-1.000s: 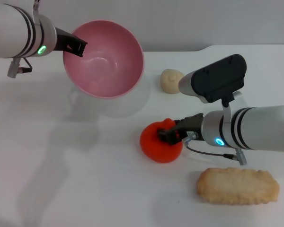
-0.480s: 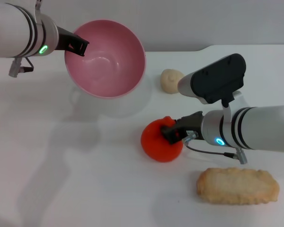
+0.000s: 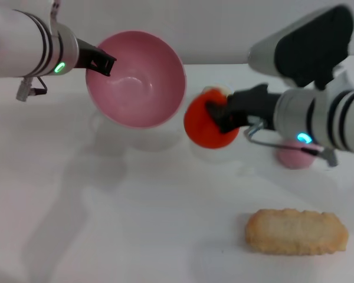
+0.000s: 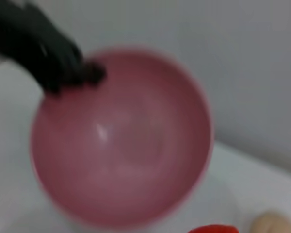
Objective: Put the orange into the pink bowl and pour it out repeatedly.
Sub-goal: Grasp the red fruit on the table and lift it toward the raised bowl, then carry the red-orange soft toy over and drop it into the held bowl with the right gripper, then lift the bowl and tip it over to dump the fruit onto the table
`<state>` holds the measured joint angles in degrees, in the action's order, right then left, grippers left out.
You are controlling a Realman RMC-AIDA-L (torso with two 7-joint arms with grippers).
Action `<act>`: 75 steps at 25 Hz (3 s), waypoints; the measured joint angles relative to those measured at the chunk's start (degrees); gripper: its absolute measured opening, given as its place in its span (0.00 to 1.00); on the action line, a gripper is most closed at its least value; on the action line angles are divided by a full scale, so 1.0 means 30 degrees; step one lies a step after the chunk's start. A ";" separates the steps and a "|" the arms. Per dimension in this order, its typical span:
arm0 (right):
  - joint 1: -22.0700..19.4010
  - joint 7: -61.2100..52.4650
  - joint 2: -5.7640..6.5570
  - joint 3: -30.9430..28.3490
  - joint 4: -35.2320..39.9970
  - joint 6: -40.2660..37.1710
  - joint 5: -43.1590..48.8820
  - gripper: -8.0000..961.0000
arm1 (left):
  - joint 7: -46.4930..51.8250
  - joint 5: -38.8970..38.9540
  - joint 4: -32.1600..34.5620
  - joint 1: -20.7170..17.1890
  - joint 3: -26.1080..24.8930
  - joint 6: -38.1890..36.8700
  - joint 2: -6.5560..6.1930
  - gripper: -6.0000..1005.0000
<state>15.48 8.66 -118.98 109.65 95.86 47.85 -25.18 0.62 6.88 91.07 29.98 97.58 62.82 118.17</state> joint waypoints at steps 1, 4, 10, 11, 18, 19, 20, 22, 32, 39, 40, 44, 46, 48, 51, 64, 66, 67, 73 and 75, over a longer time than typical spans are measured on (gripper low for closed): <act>-0.0201 0.0005 -0.0030 -0.0060 0.0845 0.0375 0.0515 0.20 | 0.0000 0.0005 -0.0019 -0.0001 0.0094 -0.0003 0.0007 0.04; -0.0542 -0.0003 -0.0074 -0.0259 0.2992 0.1284 0.1434 0.18 | 0.0014 0.0011 -0.0077 0.0055 0.0402 -0.0024 0.0028 0.04; -0.0807 0.0057 -0.0098 -0.0512 0.5464 0.1930 0.1973 0.14 | 0.0159 0.0132 -0.0273 0.0241 0.0905 -0.0141 0.0070 0.04; -0.0797 0.0055 -0.0098 -0.0538 0.5607 0.1933 0.2038 0.14 | 0.0170 0.0272 -0.0328 0.0272 0.1067 -0.0241 0.0083 0.04; -0.0456 0.0017 -0.0056 -0.0563 0.4941 0.1345 0.1952 0.09 | 0.0189 0.1175 -0.0778 0.0813 0.1821 -0.0794 0.0089 0.05; -0.0452 0.0015 -0.0054 -0.0563 0.4799 0.1182 0.1913 0.08 | 0.0192 0.1451 -0.0951 0.0973 0.1953 -0.1046 0.0109 0.05; -0.0434 0.0009 -0.0052 -0.0554 0.4554 0.0913 0.1875 0.07 | 0.0194 0.1527 -0.1011 0.1026 0.2009 -0.1152 0.0117 0.05; -0.0386 -0.0025 -0.0048 -0.0530 0.4291 0.0746 0.1840 0.07 | 0.0197 0.1687 -0.1219 0.1199 0.2154 -0.1366 0.0135 0.04; -0.0479 -0.0545 -0.0087 -0.0553 0.4146 0.0439 0.1728 0.11 | 0.0205 0.1774 -0.1383 0.1353 0.2071 -0.1565 0.0111 0.04; -0.0472 -0.0559 -0.0098 -0.0537 0.4107 0.0394 0.1712 0.28 | 0.0163 0.1789 -0.1399 0.1419 0.2071 -0.1608 0.0098 0.05; -0.0455 -0.0563 -0.0098 -0.0527 0.4097 0.0365 0.1712 0.35 | 0.0137 0.1783 -0.1400 0.1427 0.2076 -0.1627 0.0097 0.05; -0.0801 -0.1088 -0.0104 -0.1233 0.4032 0.0304 0.2546 0.52 | -0.0073 0.1680 -0.1412 0.1435 0.2210 -0.1726 0.0082 0.05; -0.1742 -0.2177 -0.0078 -0.3663 0.3135 0.0597 0.4076 0.56 | -0.0604 0.1552 -0.1332 0.1415 0.2270 -0.1790 0.0070 0.04; -0.2041 -0.2178 -0.0073 -0.4358 0.2895 0.0637 0.4079 0.57 | -0.1351 0.1359 -0.1126 0.1283 0.2374 -0.2061 0.0056 0.04; -0.2692 -0.2171 -0.0084 -0.5828 0.2542 0.0668 0.3976 0.58 | -0.2436 0.0265 -0.0969 0.1115 0.2976 -0.3148 0.0040 0.04; -0.3811 -0.1538 -0.0078 -0.8194 0.0877 0.0935 0.2751 0.61 | -0.4176 -0.9245 -0.2805 0.0130 1.0100 -0.7988 0.0198 0.04; -0.3751 -0.1537 -0.0066 -0.8241 0.0799 0.0940 0.2739 0.62 | -0.3657 -1.1903 -0.2820 -0.0298 1.1061 -0.8076 0.0217 0.04; -0.3725 -0.1537 -0.0058 -0.8252 0.0784 0.0942 0.2738 0.62 | -0.3175 -1.3635 -0.2685 -0.0609 1.1644 -0.8202 0.0218 0.04; -0.3486 -0.1538 -0.0004 -0.8253 0.0770 0.0954 0.2738 0.64 | -0.2571 -1.9533 -0.2657 -0.1398 1.3892 -0.8568 0.0237 0.04; -0.3420 -0.1547 0.0000 -0.8226 0.0765 0.0956 0.2738 0.64 | -0.2837 -2.1111 -0.2825 -0.1412 1.4472 -0.8416 0.0258 0.04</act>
<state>5.22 4.02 -118.97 84.98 98.15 50.72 -16.97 -7.90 -56.45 82.60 25.74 141.00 37.57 118.95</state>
